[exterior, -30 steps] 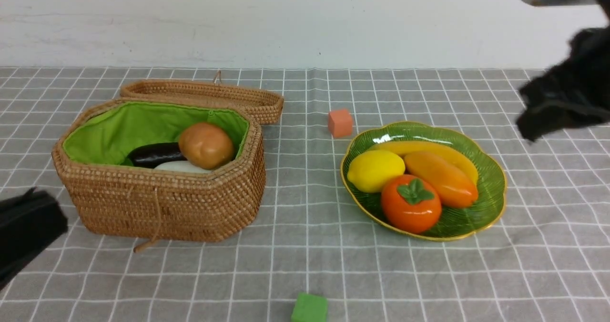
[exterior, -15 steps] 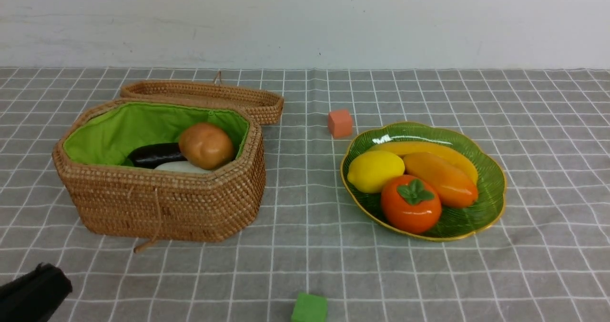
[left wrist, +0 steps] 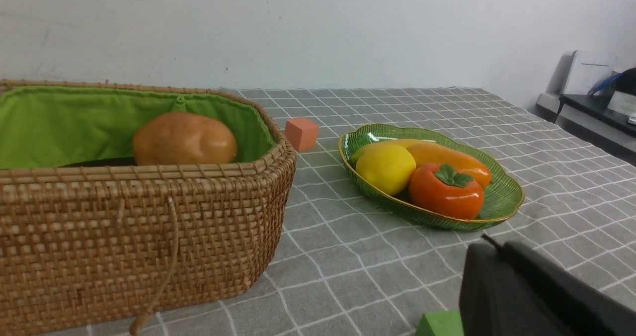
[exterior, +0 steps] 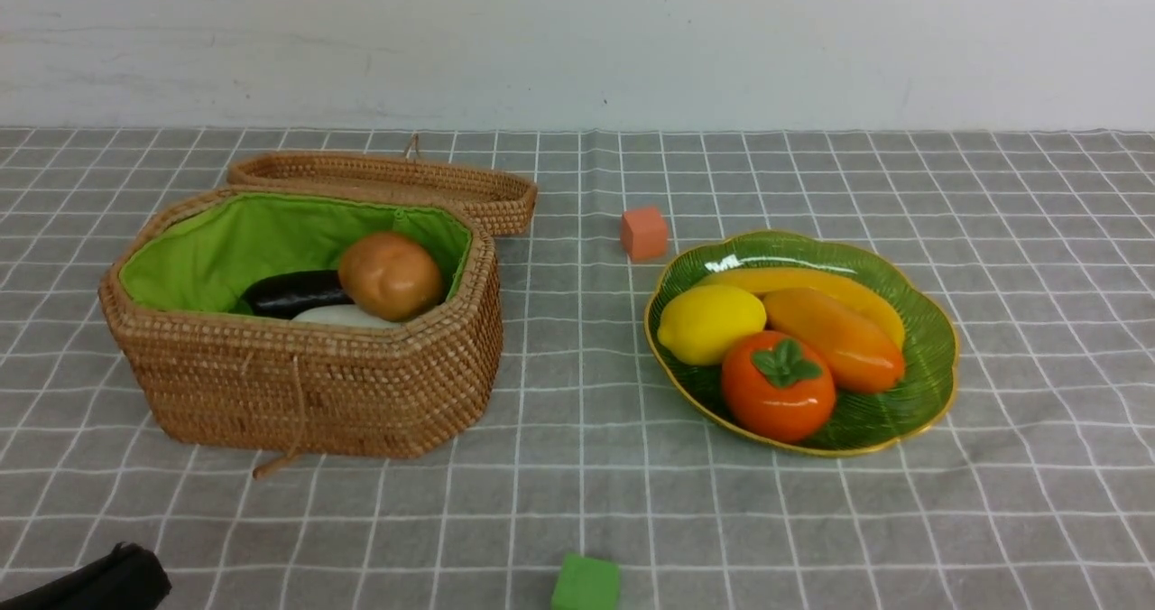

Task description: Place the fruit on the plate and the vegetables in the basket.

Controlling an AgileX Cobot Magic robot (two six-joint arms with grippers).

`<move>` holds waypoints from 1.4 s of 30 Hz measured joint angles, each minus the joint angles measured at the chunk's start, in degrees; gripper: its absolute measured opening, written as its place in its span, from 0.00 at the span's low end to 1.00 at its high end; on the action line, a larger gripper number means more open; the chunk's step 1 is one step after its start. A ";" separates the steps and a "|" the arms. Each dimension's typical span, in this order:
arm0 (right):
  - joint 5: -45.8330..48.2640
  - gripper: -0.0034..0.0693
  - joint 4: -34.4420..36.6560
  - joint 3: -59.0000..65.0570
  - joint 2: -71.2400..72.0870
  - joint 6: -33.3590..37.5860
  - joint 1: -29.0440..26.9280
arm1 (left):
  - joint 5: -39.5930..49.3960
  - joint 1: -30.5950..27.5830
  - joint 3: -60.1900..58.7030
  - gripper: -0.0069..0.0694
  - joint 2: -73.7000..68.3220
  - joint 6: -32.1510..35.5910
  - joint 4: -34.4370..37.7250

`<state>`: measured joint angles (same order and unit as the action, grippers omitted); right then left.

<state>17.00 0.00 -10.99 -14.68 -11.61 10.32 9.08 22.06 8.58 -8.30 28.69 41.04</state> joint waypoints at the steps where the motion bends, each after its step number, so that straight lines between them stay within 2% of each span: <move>1: -0.05 0.07 -0.52 0.97 0.00 0.00 -0.06 | 0.00 0.00 0.00 0.08 0.00 0.00 0.00; 6: -2.17 0.03 -4.04 4.61 0.34 -1.18 -0.84 | 0.00 0.00 -0.02 0.08 0.00 -0.02 0.00; 9: -2.88 0.02 -4.57 8.83 4.67 -1.39 -5.38 | 0.00 0.00 -0.02 0.08 0.00 -0.02 0.00; 13: -0.53 0.02 -4.57 12.32 12.56 -0.86 -8.23 | 0.00 0.00 -0.02 0.09 0.00 -0.02 0.00; 15: 2.76 0.02 -4.52 12.45 14.85 0.99 -8.38 | 0.00 0.00 -0.07 0.09 0.00 -0.07 0.03; 23: 3.93 0.02 0.54 12.22 15.24 9.29 -8.56 | -0.02 0.00 -0.13 0.09 0.00 -0.13 0.03; 42: 3.93 0.04 1.06 12.22 15.24 9.95 -8.56 | -0.07 0.00 -0.13 0.10 0.00 -0.13 0.03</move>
<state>20.93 1.06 1.22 0.55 -1.66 1.76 9.01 22.06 8.45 -8.30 28.56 41.06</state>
